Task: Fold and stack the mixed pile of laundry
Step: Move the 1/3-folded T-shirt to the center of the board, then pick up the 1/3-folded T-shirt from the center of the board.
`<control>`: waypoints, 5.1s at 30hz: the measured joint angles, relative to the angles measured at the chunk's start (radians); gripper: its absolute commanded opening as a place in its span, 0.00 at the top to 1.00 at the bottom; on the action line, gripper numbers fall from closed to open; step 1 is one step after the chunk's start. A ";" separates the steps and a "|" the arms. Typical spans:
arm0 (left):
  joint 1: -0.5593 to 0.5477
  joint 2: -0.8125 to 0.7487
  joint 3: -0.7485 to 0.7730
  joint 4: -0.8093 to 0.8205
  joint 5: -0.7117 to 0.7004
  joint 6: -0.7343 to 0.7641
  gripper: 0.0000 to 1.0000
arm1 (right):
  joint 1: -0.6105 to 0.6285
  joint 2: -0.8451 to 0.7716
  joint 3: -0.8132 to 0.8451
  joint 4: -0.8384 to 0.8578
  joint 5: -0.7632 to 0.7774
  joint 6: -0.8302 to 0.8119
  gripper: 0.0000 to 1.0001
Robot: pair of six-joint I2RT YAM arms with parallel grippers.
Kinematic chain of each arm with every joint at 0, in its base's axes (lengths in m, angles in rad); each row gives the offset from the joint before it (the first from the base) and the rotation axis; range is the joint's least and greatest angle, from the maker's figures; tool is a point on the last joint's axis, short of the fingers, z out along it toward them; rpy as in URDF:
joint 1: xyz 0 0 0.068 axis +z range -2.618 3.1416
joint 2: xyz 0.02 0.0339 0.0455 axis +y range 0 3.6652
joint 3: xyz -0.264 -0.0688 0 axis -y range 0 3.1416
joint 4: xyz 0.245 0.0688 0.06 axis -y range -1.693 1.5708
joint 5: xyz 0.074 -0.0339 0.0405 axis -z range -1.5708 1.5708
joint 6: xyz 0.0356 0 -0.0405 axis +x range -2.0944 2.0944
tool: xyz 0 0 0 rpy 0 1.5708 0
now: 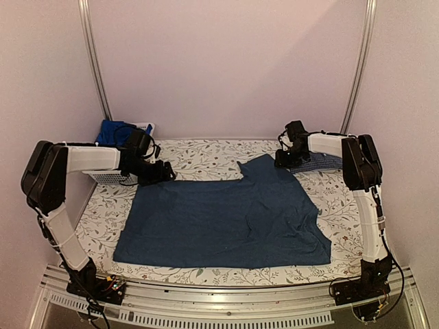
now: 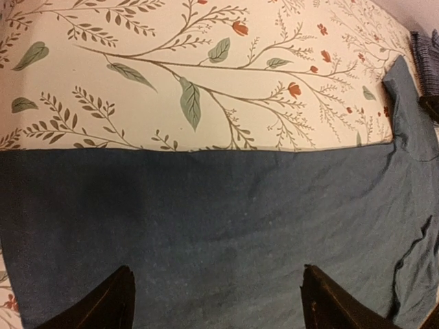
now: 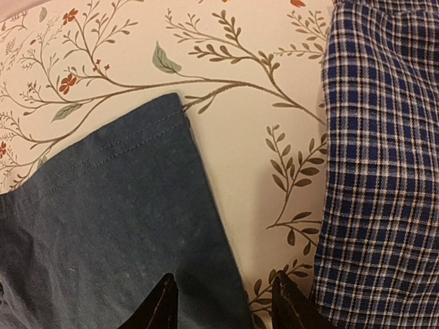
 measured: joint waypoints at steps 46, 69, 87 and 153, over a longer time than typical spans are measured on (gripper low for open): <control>0.102 0.183 0.129 -0.084 -0.237 0.085 0.35 | -0.047 -0.086 -0.030 -0.035 -0.054 -0.011 1.00; 0.064 0.214 0.126 -0.025 -0.330 0.083 0.24 | -0.045 -0.243 -0.203 0.029 -0.196 0.014 1.00; -0.064 -0.029 0.044 -0.023 -0.309 0.070 0.21 | -0.005 -0.354 -0.439 0.079 -0.259 0.038 1.00; 0.025 0.351 0.275 -0.024 -0.389 0.076 0.43 | -0.080 -0.429 -0.515 0.079 -0.200 0.042 1.00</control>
